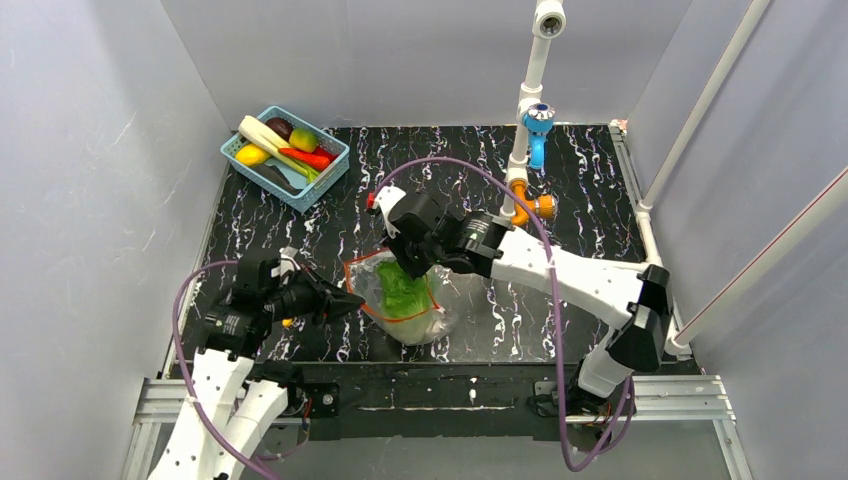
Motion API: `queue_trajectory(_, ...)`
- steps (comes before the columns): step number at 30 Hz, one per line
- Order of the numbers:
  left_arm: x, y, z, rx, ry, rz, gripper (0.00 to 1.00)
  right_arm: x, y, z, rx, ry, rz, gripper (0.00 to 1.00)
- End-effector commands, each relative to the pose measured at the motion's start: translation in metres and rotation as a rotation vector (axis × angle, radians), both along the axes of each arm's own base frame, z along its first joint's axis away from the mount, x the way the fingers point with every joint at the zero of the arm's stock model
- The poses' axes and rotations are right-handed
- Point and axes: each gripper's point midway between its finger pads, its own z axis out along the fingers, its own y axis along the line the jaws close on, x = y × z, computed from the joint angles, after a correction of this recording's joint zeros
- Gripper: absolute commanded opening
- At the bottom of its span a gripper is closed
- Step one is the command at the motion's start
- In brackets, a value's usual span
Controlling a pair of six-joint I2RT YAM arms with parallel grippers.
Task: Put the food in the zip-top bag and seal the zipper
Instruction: Adjust the zipper food storage bag at the center of the board.
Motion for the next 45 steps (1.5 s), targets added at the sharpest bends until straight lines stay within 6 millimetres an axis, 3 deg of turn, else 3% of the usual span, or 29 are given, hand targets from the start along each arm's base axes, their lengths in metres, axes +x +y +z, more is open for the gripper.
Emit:
queue_trajectory(1, 0.007, -0.004, 0.056, -0.042, -0.152, -0.016, 0.0, 0.004, 0.005, 0.013, 0.044, -0.019, -0.011, 0.01)
queue_trajectory(5, 0.011, -0.001, 0.08, 0.001, -0.201, -0.031, 0.0, 0.006, 0.001, 0.04, 0.094, -0.071, -0.007, 0.01)
queue_trajectory(12, 0.019, -0.003, 0.069, -0.009, -0.189, -0.024, 0.0, 0.012, -0.001, 0.052, 0.157, -0.082, -0.043, 0.01)
queue_trajectory(14, 0.02, -0.003, 0.066, 0.01, -0.19, -0.031, 0.1, 0.012, 0.0, 0.054, 0.17, -0.084, -0.042, 0.01)
queue_trajectory(17, 0.018, 0.004, 0.061, 0.074, -0.185, -0.032, 0.38, 0.016, -0.002, 0.058, 0.173, -0.098, -0.044, 0.01)
queue_trajectory(21, 0.014, 0.019, 0.072, 0.194, -0.267, -0.036, 0.64, 0.022, -0.007, 0.059, 0.161, -0.124, -0.053, 0.01)
queue_trajectory(28, 0.028, 0.067, 0.108, 0.506, -0.444, 0.059, 0.78, 0.027, -0.007, 0.059, 0.168, -0.144, -0.045, 0.01)
queue_trajectory(33, 0.072, 0.099, 0.108, 0.679, -0.479, 0.218, 0.87, 0.031, -0.001, 0.059, 0.181, -0.151, -0.037, 0.01)
queue_trajectory(39, 0.146, 0.13, 0.09, 0.838, -0.482, 0.439, 0.95, 0.032, 0.006, 0.059, 0.202, -0.135, -0.024, 0.01)
queue_trajectory(42, 0.186, 0.139, 0.085, 0.938, -0.5, 0.461, 0.95, 0.03, 0.007, 0.056, 0.215, -0.109, -0.021, 0.01)
queue_trajectory(45, 0.225, 0.158, 0.068, 1.03, -0.41, 0.537, 0.96, 0.029, 0.008, 0.055, 0.223, -0.097, -0.014, 0.01)
